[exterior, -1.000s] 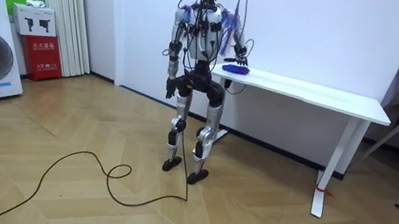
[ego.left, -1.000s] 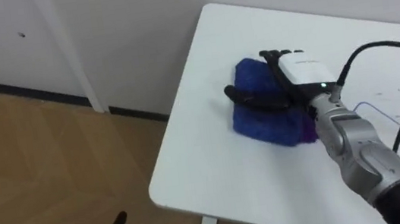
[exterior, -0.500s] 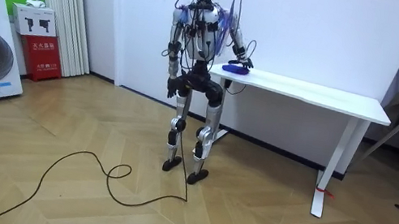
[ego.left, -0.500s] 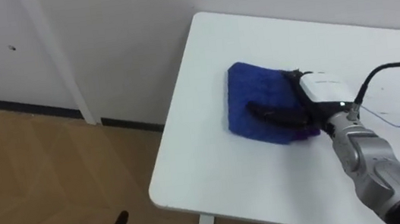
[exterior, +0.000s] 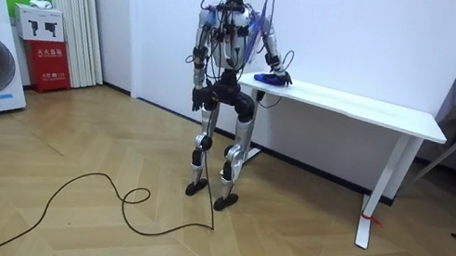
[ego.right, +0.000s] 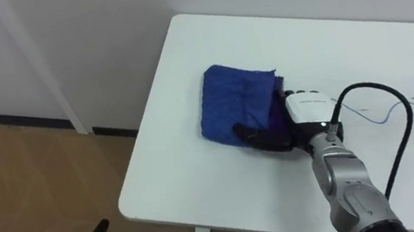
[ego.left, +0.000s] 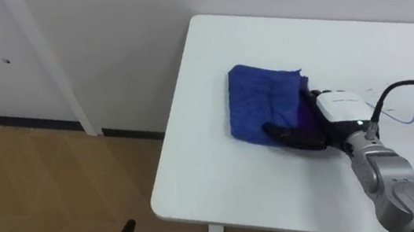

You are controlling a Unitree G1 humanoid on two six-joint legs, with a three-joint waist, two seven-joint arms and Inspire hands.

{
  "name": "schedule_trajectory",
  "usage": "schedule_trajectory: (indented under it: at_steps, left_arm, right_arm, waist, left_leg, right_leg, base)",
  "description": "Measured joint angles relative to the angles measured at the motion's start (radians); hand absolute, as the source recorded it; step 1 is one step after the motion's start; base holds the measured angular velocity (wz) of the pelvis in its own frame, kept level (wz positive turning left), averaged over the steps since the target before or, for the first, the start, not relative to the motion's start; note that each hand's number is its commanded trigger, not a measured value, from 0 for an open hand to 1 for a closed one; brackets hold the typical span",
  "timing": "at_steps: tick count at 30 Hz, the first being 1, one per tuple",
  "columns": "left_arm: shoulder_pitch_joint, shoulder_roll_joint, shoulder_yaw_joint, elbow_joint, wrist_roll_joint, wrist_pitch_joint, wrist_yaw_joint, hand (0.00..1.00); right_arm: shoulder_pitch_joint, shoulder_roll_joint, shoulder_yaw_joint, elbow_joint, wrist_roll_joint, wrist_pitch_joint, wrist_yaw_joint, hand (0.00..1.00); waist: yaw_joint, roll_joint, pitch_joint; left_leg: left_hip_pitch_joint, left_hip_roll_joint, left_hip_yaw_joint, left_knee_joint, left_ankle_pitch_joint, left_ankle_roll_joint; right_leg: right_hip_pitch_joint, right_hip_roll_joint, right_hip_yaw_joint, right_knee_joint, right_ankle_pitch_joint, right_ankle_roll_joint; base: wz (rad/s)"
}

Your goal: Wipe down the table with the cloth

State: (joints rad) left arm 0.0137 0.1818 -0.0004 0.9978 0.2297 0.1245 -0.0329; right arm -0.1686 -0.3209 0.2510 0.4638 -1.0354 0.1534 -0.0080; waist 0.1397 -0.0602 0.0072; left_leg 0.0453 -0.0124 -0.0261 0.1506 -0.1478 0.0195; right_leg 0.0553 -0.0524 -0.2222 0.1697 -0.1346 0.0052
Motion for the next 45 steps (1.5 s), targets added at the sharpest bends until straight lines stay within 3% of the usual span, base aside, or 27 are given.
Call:
schedule_trajectory:
  at_steps: [7, 22, 30, 45]
  left_arm:
    - [0.000, 0.000, -0.006, 0.001, -0.022, 0.000, 0.000, 0.00]
    - [0.002, -0.003, -0.013, -0.007, -0.043, 0.001, 0.003, 0.00]
    - [0.002, -0.004, -0.011, -0.007, -0.069, 0.012, 0.003, 0.00]
    - [0.001, -0.005, -0.011, -0.028, -0.081, 0.040, 0.003, 0.00]
  right_arm:
    - [0.000, 0.005, 0.002, 0.000, -0.001, 0.001, -0.005, 0.00]
    - [-0.005, 0.015, 0.002, -0.098, -0.063, 0.029, -0.020, 0.00]
    - [-0.024, 0.016, 0.002, -0.159, -0.061, 0.052, -0.026, 0.00]
    - [-0.042, 0.030, 0.002, -0.167, -0.061, 0.090, -0.041, 0.00]
  waist:
    - [0.001, -0.020, 0.0090]
    - [0.004, -0.018, 0.0048]
    - [0.007, -0.005, -0.0064]
    - [0.030, -0.004, -0.0038]
  left_leg:
    - [-0.006, -0.001, -0.005, 0.002, 0.000, 0.000]
    - [-0.007, -0.001, -0.001, 0.002, 0.000, 0.000]
    - [-0.004, -0.001, -0.001, 0.002, 0.000, 0.000]
    - [-0.014, -0.002, -0.005, 0.001, -0.001, 0.000]
  right_leg:
    - [-0.002, 0.000, -0.001, -0.002, -0.001, 0.001]
    - [-0.005, 0.000, -0.003, 0.000, -0.002, 0.002]
    - [-0.002, -0.001, -0.007, 0.003, -0.002, 0.002]
    - [-0.005, -0.004, -0.027, 0.001, -0.003, 0.004]
  base:
    - [0.01]
    - [0.00]
    - [0.00]
    - [0.01]
